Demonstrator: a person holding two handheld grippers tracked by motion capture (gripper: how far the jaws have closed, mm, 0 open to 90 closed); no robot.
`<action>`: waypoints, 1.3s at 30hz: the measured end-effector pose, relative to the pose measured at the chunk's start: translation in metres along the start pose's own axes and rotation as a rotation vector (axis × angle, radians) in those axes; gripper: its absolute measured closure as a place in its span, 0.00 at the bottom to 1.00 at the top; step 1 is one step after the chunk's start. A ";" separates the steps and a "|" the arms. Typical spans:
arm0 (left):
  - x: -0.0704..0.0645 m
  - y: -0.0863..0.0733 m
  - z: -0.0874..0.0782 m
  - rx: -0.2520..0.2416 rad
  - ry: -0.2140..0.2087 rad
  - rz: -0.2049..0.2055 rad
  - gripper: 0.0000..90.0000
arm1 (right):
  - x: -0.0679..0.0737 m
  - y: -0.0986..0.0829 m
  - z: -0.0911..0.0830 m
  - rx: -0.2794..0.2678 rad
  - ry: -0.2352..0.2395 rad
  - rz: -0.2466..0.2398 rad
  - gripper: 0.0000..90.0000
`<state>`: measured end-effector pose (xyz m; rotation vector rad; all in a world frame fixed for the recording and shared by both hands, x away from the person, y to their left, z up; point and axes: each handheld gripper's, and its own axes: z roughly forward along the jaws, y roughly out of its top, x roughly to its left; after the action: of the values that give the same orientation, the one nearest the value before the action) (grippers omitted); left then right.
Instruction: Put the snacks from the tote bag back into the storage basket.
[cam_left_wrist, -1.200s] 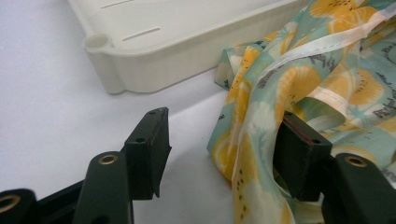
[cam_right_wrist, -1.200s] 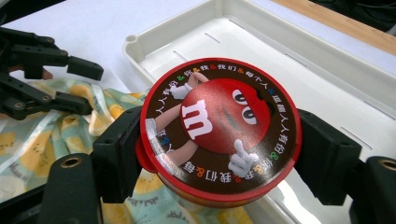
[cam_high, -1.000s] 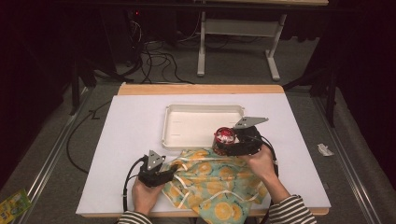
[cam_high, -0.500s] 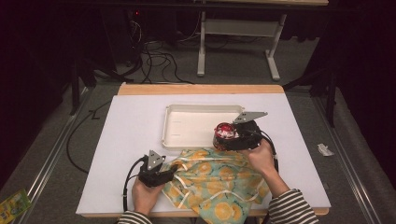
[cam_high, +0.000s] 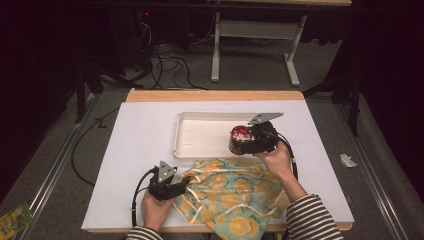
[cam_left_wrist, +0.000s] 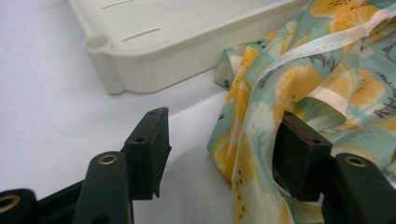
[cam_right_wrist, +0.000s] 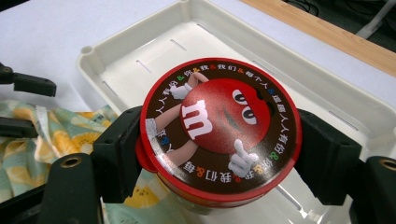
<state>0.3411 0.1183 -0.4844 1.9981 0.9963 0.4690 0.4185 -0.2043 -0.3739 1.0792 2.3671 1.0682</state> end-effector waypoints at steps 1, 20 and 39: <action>0.000 0.000 0.000 0.000 0.000 0.001 0.45 | -0.001 0.001 0.002 0.003 -0.002 0.000 0.29; 0.000 0.000 0.000 0.000 -0.001 0.003 0.45 | -0.019 0.004 0.036 0.046 -0.022 0.020 0.29; 0.000 0.000 0.000 -0.003 -0.006 0.005 0.45 | -0.032 0.007 0.064 0.091 -0.083 0.040 0.28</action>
<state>0.3409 0.1183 -0.4844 1.9989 0.9867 0.4660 0.4789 -0.1935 -0.4119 1.1837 2.3578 0.9176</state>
